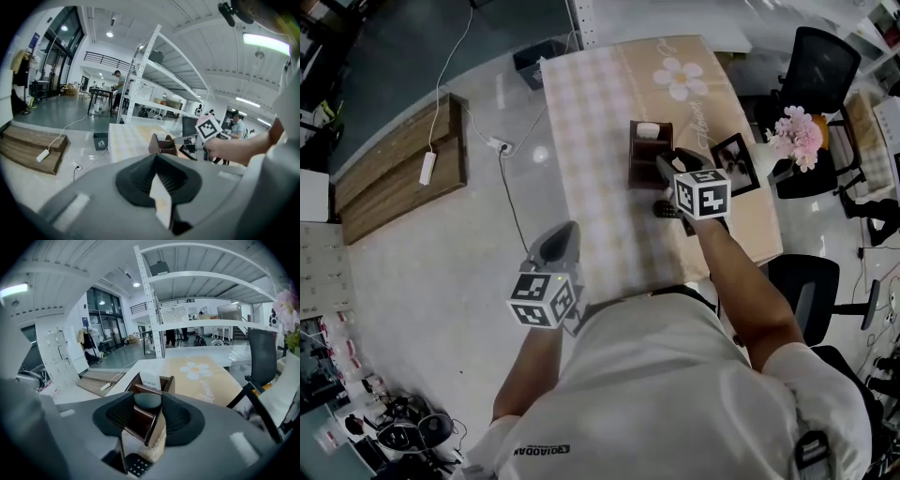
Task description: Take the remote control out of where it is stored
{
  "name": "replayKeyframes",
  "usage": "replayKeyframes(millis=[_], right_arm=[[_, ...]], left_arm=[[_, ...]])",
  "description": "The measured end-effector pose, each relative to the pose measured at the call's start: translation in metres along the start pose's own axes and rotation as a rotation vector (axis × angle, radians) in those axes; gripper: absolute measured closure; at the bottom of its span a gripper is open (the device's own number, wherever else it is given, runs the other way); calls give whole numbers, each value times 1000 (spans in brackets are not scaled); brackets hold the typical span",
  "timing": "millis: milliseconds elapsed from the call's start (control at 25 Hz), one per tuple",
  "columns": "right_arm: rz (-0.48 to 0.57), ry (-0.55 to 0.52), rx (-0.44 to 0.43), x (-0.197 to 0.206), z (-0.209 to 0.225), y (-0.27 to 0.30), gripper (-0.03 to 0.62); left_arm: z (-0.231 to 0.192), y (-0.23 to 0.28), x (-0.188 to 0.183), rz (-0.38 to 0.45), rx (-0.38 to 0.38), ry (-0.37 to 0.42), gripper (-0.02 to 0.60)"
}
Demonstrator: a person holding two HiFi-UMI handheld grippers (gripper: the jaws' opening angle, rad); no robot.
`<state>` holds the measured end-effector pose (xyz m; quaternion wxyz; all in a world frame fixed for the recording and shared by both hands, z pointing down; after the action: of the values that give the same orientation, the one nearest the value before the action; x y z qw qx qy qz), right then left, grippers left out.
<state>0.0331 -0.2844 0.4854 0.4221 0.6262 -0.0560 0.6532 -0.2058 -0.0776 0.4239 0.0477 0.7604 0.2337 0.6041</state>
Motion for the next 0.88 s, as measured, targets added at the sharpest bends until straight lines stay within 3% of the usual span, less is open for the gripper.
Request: replayKeyframes(millis=[440, 880], right_arm=[[63, -44, 10, -9, -8, -14, 408], [216, -84, -1, -46, -21, -63, 408]], left_arm=[[-2, -3, 0, 17, 11, 10, 578], [4, -10, -2, 45, 26, 26, 578]])
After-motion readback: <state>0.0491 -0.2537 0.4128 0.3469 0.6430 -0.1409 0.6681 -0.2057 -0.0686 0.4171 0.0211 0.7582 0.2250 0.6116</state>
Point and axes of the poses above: the fingertips, and each gripper's own axes: y forward along the fingers, z to its right, x out of its underside, the point moved 9 cm from there along -y, backward along the fingers, and after that the axes turned 7 degrees about z, right-handed, at the moved point
